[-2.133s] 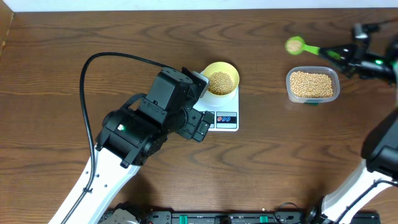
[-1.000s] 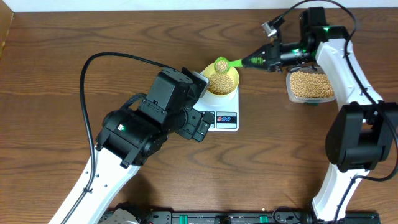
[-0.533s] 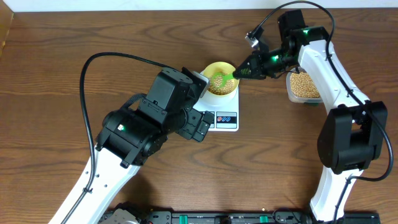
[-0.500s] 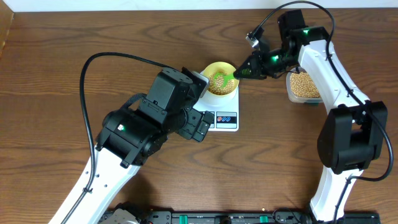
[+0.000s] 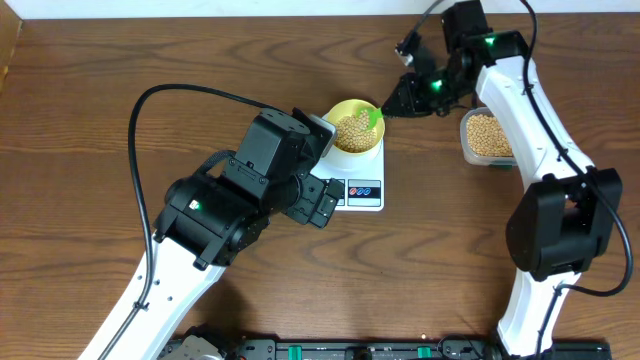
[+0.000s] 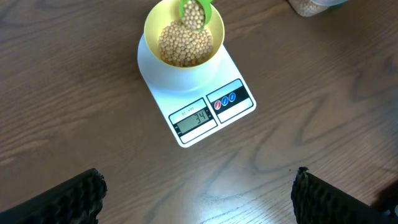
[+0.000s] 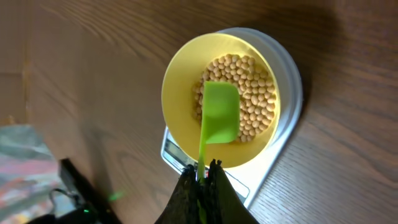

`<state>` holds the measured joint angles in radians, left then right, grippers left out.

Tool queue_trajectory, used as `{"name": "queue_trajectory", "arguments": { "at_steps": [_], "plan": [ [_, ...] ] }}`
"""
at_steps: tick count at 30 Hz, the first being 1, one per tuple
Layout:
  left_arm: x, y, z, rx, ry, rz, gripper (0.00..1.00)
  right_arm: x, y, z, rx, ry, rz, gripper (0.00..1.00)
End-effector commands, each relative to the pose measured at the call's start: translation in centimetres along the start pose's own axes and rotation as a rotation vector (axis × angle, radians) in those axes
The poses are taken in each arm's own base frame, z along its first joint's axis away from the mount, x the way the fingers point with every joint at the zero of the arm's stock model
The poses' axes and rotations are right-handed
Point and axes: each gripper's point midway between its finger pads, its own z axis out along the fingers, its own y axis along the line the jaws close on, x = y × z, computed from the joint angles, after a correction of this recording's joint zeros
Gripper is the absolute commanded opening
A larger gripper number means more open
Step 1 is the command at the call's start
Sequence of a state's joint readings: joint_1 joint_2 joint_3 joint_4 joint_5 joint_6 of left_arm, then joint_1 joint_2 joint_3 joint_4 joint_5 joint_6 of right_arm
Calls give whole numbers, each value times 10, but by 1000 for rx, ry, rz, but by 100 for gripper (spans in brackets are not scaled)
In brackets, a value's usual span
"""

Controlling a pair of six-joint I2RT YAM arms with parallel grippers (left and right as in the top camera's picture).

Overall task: Scoop item into bowl and weigh 50g on scale
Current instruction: 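Tip the scoop over the bowl and shake soybeans out slowly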

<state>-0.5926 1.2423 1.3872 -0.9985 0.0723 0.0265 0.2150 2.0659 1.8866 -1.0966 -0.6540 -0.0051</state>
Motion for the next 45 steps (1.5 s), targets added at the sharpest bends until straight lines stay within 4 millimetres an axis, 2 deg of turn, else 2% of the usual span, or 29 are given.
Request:
{"name": "queue_trajectory", "arguments": {
  "at_steps": [1, 7, 18, 27, 45],
  "plan": [
    [-6, 3, -6, -13, -22, 5, 98, -8, 9, -7, 82, -15, -89, 1],
    [-6, 3, -6, -13, -22, 5, 98, -6, 14, -6, 132, 3, -131, 1],
    [-6, 3, -6, -13, -22, 5, 98, -5, 17, -6, 129, 7, -146, 1],
    [-6, 3, -6, -13, -22, 5, 98, -2, 28, 1, 119, 24, -223, 1],
    [-6, 3, -6, -13, -22, 5, 98, -2, 29, 1, 118, 33, -363, 1]
  ]
}}
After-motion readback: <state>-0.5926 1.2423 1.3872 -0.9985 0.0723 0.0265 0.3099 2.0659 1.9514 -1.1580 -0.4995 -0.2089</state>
